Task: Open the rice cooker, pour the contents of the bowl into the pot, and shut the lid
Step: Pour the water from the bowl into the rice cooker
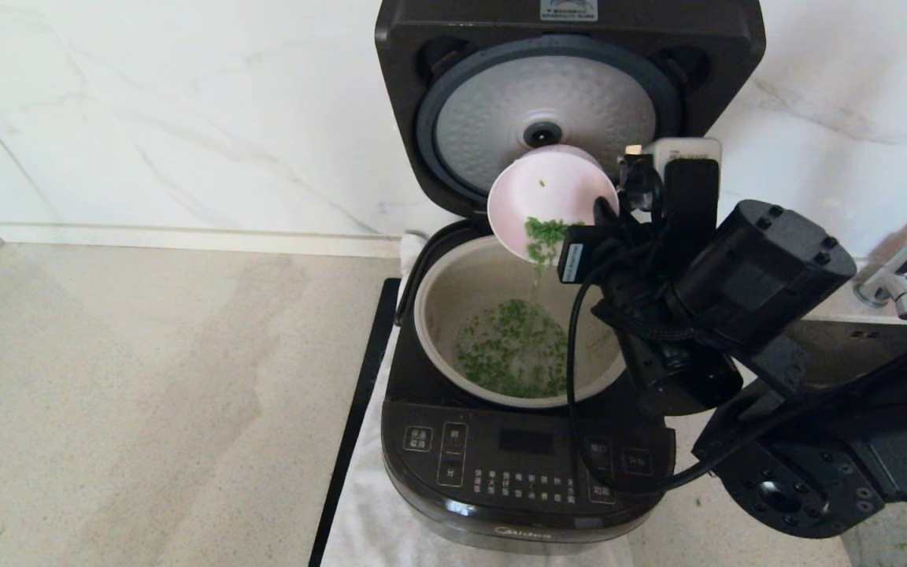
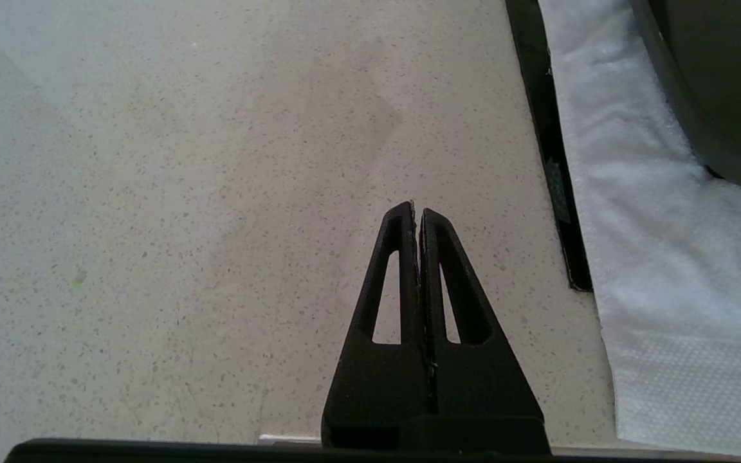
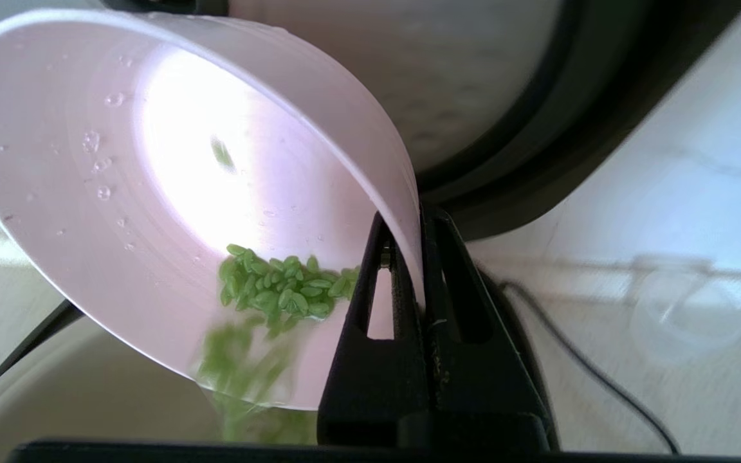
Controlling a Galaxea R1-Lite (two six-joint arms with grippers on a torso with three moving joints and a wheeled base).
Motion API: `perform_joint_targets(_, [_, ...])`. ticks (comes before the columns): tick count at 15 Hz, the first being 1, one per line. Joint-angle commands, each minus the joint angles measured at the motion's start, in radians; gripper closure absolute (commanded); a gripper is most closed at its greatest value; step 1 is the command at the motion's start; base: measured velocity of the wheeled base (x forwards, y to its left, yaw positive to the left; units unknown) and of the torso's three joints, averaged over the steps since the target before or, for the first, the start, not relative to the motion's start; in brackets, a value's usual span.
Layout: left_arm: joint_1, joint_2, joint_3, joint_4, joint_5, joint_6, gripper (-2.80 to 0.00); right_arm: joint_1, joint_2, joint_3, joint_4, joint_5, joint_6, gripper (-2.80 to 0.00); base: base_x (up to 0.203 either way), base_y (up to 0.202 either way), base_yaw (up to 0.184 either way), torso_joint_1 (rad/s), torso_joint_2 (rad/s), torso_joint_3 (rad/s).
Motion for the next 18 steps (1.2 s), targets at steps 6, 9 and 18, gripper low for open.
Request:
perform_joint_targets(6, [0.0, -0.001, 0.0, 0.0, 0.0, 0.001, 0.0, 0.009, 0.067, 0.038, -0.187, 0.003, -0.117, 0.0, 0.0, 0.0, 0.0, 0.0, 0.0, 0.0])
perform_joint_targets(9, [0.001, -0.001, 0.0, 0.0, 0.0, 0.001, 0.0, 0.034, 0.062, 0.036, -0.187, 0.001, -0.118, 0.0, 0.0, 0.0, 0.0, 0.0, 0.0, 0.0])
perform_joint_targets(18, [0.001, -0.001, 0.0, 0.0, 0.0, -0.001, 0.0, 0.06, 0.003, -0.009, -0.024, -0.057, -0.052, 0.0, 0.0, 0.0, 0.0, 0.0, 0.0, 0.0])
